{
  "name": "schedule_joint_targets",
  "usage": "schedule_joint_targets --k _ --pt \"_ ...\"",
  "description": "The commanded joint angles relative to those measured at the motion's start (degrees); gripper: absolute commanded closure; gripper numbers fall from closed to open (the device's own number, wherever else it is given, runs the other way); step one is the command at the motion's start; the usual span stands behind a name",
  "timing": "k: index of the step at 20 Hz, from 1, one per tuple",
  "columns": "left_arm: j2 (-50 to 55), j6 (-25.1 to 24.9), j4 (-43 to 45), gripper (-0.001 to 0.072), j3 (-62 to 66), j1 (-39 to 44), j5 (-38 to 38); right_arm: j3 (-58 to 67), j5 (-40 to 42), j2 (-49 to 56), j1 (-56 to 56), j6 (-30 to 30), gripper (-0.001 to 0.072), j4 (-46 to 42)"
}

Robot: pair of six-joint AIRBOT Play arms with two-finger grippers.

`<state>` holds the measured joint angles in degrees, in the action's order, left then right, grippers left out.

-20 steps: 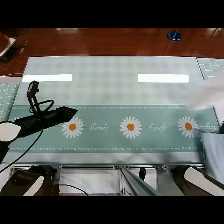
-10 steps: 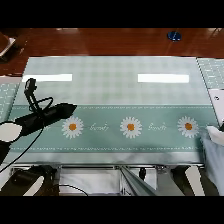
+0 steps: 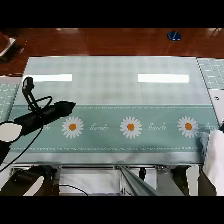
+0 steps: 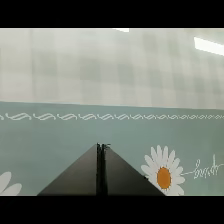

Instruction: Fold the shirts.

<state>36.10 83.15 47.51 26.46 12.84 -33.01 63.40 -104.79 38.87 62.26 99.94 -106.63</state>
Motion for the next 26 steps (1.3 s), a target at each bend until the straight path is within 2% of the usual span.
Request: schedule_joint_targets --k 1,3,4,7,9,11,13,14,16,17,18,21,26 --pt "0.0 0.0 0.0 0.0690 0.7 -0.2 3.5 2.0 5.2 3.7 -2.9 -2.2 0.0401 5.0" --pt "0.5 0.0 0.0 0.0690 3.8 -2.1 3.8 7.8 8.6 8.5 -6.5 -6.7 0.0637 16.2" --pt "1.2 0.0 0.0 0.0690 6.6 -3.1 3.9 11.5 10.3 11.6 -9.1 -7.8 0.0675 23.5" --pt "6.3 -1.8 0.0 0.0690 19.9 -4.7 2.3 20.9 21.0 19.9 -22.1 -8.1 0.0675 45.7" --pt "12.4 -4.3 0.0 0.0690 31.7 -3.3 -3.5 22.4 30.8 22.9 -34.5 -8.8 0.0675 49.4" --pt "18.5 -6.7 0.2 0.0690 40.7 -0.3 -11.1 22.2 35.2 26.5 -49.7 -10.8 0.0675 41.7" --pt "23.2 -7.4 4.1 0.0691 42.7 4.6 -16.3 19.1 34.6 30.8 -63.7 -9.4 0.0675 28.7" --pt "25.0 -5.4 8.1 0.0691 41.8 6.8 -17.1 16.0 35.0 32.8 -69.2 -5.0 0.0675 22.0" --pt "29.3 3.2 21.8 0.0691 40.4 8.7 -18.5 10.5 35.8 36.8 -75.6 2.1 0.0676 10.3" --pt "31.5 8.2 27.4 0.0690 40.4 7.8 -19.7 9.5 35.5 38.8 -76.4 3.4 0.0676 8.0" --pt "33.0 10.5 29.7 0.0690 40.4 6.3 -20.3 9.5 35.1 40.2 -76.2 3.9 0.0676 7.9" --pt "34.8 11.3 27.0 0.0689 40.4 1.9 -22.1 9.5 35.2 41.0 -74.9 4.5 0.0676 8.8" --pt "34.8 11.3 27.1 0.0689 40.4 1.4 -21.9 9.5 34.3 41.0 -74.9 4.2 0.0676 8.4"
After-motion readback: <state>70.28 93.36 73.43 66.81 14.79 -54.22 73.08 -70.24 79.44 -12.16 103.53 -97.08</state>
